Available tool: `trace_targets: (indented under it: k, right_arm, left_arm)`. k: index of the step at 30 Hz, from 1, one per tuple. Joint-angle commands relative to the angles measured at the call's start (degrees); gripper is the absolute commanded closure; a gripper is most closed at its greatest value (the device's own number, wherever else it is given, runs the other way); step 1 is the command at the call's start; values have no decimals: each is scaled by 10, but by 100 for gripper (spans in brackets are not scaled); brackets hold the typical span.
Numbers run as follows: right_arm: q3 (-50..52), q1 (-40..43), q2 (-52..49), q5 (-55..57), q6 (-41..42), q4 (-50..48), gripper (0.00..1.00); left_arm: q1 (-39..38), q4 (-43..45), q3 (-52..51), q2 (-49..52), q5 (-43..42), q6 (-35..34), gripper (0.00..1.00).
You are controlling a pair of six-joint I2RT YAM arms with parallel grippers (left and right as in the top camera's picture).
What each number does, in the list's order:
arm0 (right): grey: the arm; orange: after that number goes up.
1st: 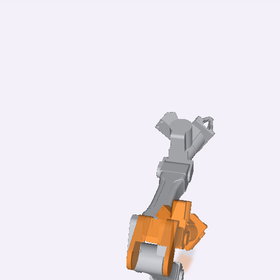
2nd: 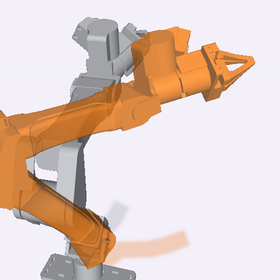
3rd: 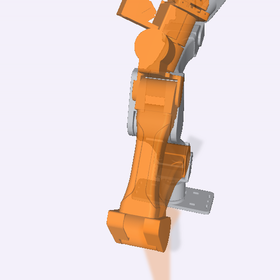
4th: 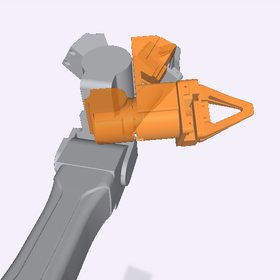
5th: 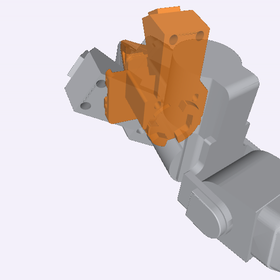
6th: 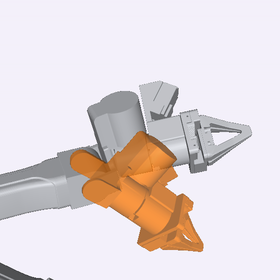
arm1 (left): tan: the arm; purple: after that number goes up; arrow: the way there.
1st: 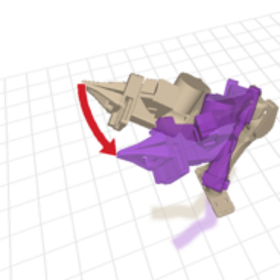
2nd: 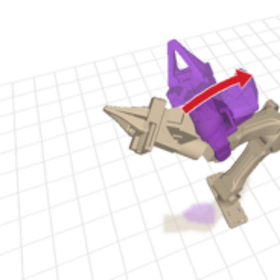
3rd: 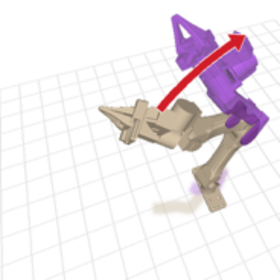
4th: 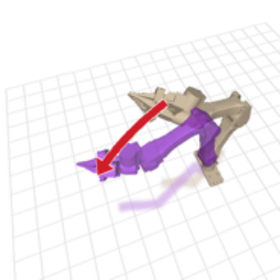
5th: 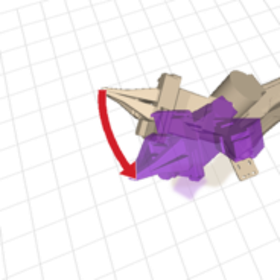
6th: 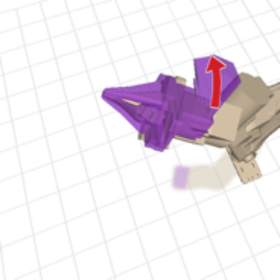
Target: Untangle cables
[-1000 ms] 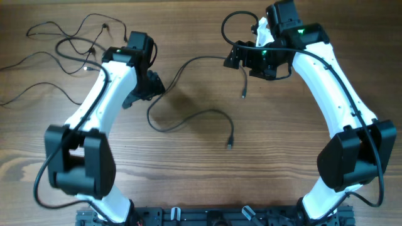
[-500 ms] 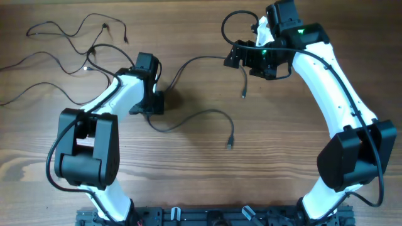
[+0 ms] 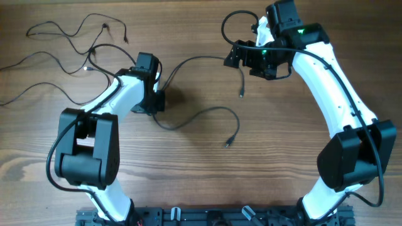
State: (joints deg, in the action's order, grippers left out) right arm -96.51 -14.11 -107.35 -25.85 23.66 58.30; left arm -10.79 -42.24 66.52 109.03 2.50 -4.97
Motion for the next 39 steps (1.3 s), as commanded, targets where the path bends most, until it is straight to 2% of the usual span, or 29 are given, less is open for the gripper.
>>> trace_targets:
  k: [1,5,11,15,18,20,21,22,24,25,26,27,28,30,32,37,39]
  right_arm:
    - [-9,-2,18,6,-12,3,6]
    - [-9,-2,18,6,-12,10,6]
    - [-9,-2,18,8,-12,6,6]
    - [-9,-2,18,8,-12,5,6]
    - [-9,-2,18,7,-12,5,4]
    - [-9,-5,18,-37,-76,5,1]
    - [-9,-12,18,-93,-146,9,0]
    - [-9,-20,18,-121,-180,11,0]
    - [-9,-52,18,-136,-242,14,0]
    - [-9,-75,18,-125,-266,14,0]
    - [-9,-108,18,-88,-283,12,0]
    - [-9,-140,18,-33,-282,5,0]
    - [-6,-179,16,41,-281,-18,3]
    - [7,-237,9,123,-283,-74,3]
    - [29,-283,0,127,-322,-125,3]
    - [62,-360,-44,127,-433,-174,4]
    - [64,-378,-77,127,-447,-172,4]
  left_arm:
    - [2,-64,45,-29,12,-10,96]
    - [2,-79,112,-161,11,-42,96]
    - [20,-13,126,-409,12,-47,96]
    - [53,15,126,-506,12,-77,96]
    - [68,-24,126,-512,12,-88,96]
    - [70,-69,125,-487,23,-119,87]
    - [70,-98,125,-457,62,-170,83]
    - [72,-112,125,-438,87,-202,77]
    - [95,-129,125,-385,108,-252,74]
    - [113,-131,125,-359,106,-274,69]
    - [140,-131,126,-327,99,-308,36]
    - [163,-130,126,-304,86,-333,21]
    - [197,-131,125,-277,53,-357,1]
    - [251,-134,125,-243,-18,-365,0]
    - [295,-148,125,-222,-64,-365,0]
    - [351,-172,125,-216,-70,-364,0]
    - [353,-172,125,-216,-70,-364,0]
